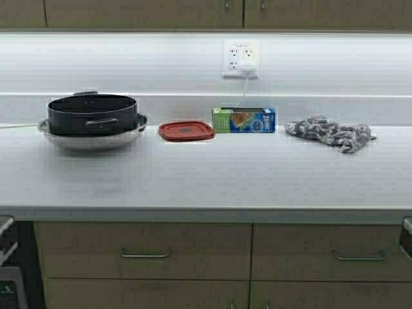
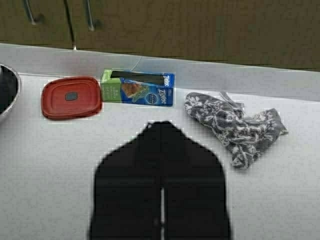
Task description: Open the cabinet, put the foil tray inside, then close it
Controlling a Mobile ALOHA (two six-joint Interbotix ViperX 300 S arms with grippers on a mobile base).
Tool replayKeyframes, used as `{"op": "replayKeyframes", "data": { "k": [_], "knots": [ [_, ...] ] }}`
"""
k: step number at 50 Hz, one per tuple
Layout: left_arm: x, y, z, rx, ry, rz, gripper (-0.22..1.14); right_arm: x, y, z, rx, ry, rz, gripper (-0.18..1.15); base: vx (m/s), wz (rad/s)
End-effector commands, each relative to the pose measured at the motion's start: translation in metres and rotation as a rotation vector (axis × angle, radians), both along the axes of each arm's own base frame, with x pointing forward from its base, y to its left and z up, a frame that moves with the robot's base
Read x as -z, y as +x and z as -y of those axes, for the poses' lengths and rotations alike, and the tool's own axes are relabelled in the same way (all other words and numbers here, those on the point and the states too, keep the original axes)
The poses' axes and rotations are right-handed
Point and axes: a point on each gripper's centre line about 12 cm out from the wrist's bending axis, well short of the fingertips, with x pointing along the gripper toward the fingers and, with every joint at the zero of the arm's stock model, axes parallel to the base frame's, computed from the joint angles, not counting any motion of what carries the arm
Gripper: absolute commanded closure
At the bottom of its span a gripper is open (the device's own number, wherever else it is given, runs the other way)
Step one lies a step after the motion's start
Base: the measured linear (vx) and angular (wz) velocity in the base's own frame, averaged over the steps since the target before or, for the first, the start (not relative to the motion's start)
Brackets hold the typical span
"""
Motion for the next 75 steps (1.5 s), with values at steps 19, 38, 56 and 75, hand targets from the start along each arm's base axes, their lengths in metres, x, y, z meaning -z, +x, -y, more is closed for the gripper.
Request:
{"op": "replayKeyframes", "data": {
  "k": [19,38,56,75],
  "knots": [
    [-0.0092,-0.0002,0.0008,0.003,-0.007,0.027,0.87,-0.0068,-0.0003,-0.0007,-0.005,0.0,0.021,0.91,0.0,0.0],
    [-0.008,0.0,0.0008,0.003,-0.006,0.024,0.87,-0.0074,-0.0001,-0.0003,-0.003,0.0,0.023,0.91,0.0,0.0],
    [-0.0074,-0.0002,0.0008,0.003,-0.006,0.022,0.87,-0.0066,-0.0002,-0.0002,-0.003,-0.002,0.02,0.91,0.0,0.0],
    [-0.0068,-0.0004,0.0007,0.003,-0.007,0.02,0.87,-0.0066,0.0002,-0.0001,-0.002,-0.004,0.019,0.91,0.0,0.0]
  ]
}}
